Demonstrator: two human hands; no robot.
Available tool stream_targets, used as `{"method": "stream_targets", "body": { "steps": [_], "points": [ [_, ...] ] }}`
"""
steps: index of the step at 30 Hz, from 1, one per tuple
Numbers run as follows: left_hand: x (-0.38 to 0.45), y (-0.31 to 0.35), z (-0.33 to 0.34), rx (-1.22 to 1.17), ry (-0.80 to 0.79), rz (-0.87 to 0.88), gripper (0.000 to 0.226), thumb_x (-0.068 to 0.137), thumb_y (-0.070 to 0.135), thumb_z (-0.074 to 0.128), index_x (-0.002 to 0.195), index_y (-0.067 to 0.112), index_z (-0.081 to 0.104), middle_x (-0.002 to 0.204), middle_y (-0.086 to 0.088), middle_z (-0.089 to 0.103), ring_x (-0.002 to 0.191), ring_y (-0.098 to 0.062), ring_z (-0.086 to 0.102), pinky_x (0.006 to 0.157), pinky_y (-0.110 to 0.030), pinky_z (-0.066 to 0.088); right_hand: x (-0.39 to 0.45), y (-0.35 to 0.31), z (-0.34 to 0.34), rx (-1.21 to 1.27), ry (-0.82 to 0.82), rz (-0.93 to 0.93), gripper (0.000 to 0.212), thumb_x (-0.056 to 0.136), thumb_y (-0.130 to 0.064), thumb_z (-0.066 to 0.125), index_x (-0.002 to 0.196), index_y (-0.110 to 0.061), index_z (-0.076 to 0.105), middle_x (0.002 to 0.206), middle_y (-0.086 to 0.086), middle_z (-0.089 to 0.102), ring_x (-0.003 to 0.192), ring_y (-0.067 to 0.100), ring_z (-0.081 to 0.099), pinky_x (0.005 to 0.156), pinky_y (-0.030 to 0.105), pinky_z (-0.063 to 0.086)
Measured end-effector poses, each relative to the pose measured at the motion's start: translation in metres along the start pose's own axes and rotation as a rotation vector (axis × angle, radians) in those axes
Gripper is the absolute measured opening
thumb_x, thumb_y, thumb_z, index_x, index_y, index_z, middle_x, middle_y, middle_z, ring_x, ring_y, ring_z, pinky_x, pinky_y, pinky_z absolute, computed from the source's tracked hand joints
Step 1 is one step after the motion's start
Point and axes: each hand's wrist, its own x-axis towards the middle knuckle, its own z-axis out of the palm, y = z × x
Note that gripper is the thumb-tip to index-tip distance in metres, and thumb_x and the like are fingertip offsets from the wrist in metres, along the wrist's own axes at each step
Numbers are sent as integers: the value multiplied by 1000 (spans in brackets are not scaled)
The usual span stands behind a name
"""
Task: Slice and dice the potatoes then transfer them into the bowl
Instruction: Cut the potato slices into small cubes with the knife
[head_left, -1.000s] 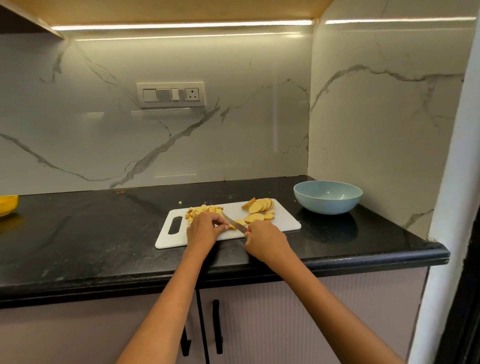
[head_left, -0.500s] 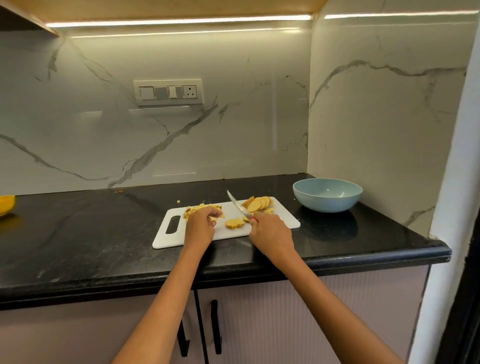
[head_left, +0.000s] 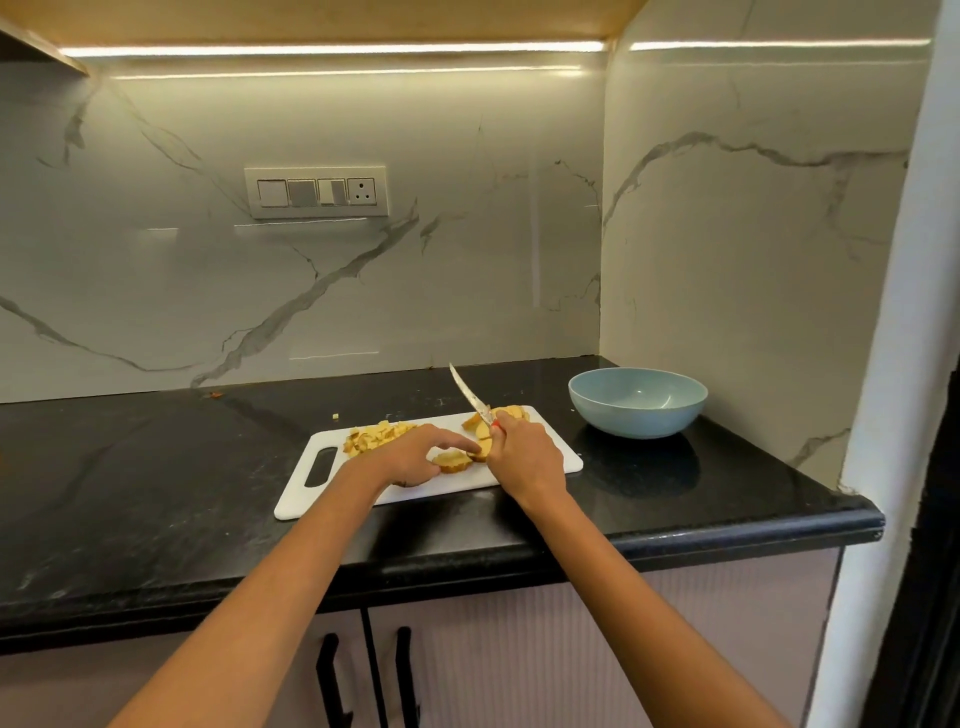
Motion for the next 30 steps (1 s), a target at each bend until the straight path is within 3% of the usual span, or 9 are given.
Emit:
{"method": "stream_targets", "body": {
  "steps": [8,13,16,21,27,30],
  "points": [
    [-5,-10,2,117,59,-50,42,91,2,52,130,17,53,136,0,50,126,-18,42,106,-25,30,0,3,4,-4,11,-8,33,101,-23,34,126,-14,54,107,7,65,92,19,61,71,26,45],
    [-14,-7,1,157,65,-86,41,91,12,55,132,16,51,135,-3,49,125,-19,42,107,-27,31,-3,2,2,11,7,-12,37,101,-25,35,135,-16,47,109,7,65,92,18,61,75,27,48],
    [-19,-2,5,105,96,-87,40,93,17,54,132,11,51,137,-4,48,126,-18,42,103,-23,29,-7,0,0,-9,-25,-13,36,101,-24,35,132,-16,50,106,7,65,91,19,61,76,30,49],
    [-27,3,21,-30,205,-97,40,96,17,49,134,8,47,143,-5,43,135,-18,35,109,-22,22,-17,-6,-4,-152,-98,-78,27,99,-21,39,122,-16,52,104,8,64,90,22,60,67,26,37],
    [-30,3,16,-59,207,-121,35,92,19,55,126,11,56,131,-6,57,122,-19,49,99,-23,33,-19,-9,-5,-182,-117,-82,24,99,-23,39,118,-16,53,103,8,65,88,20,61,70,27,42],
    [-30,4,16,-69,213,-136,37,91,18,56,128,12,54,133,-5,55,124,-19,47,99,-21,31,-20,-10,-6,-185,-136,-80,24,99,-23,40,119,-16,53,103,7,64,87,18,61,70,24,41]
  ]
}}
